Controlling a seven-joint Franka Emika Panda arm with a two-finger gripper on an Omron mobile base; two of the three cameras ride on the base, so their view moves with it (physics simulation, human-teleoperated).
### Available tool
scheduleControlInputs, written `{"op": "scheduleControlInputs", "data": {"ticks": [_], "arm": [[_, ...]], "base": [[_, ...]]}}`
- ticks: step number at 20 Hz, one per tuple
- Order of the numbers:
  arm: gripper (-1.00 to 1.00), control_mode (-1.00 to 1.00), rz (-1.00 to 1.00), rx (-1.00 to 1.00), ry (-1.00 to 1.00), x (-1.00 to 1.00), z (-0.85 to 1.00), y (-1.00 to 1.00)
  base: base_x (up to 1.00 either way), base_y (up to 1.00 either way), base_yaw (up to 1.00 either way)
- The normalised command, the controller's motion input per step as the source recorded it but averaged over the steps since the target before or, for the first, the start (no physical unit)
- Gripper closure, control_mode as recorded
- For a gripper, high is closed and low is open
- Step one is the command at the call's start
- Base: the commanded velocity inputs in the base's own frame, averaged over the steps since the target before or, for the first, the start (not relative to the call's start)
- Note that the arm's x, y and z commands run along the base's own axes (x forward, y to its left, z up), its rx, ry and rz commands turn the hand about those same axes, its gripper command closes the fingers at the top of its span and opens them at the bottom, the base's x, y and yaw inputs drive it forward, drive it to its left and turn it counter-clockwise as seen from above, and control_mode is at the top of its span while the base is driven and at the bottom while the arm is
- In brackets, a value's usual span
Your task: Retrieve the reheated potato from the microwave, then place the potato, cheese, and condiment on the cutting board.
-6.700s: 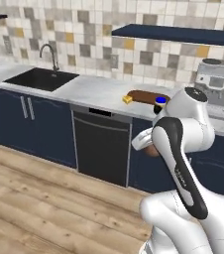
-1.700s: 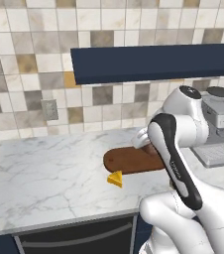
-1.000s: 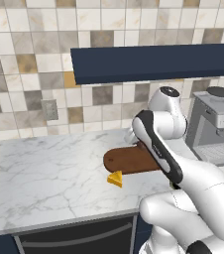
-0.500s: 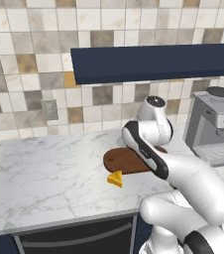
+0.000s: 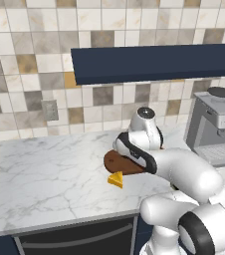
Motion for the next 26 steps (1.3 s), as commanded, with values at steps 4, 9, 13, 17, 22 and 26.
{"op": "scheduleControlInputs", "data": {"ticks": [4,9,13,17,22,26], "arm": [[1.0,-1.0,-0.06,0.0,0.02,0.2,-0.31,0.08],[1.0,-1.0,-0.05,0.0,0.02,0.05,-0.26,0.13],[1.0,-1.0,-0.04,0.0,0.0,0.17,-0.3,0.1],[1.0,-1.0,-0.03,0.0,0.0,0.19,-0.25,0.06],[1.0,-1.0,-0.02,0.0,0.0,0.2,-0.23,0.04],[1.0,-1.0,-0.01,0.0,0.0,0.11,-0.15,0.02]], "base": [[0.0,0.0,0.0],[0.0,0.0,0.0],[0.0,0.0,0.0],[0.0,0.0,0.0],[0.0,0.0,0.0],[0.0,0.0,0.0]]}}
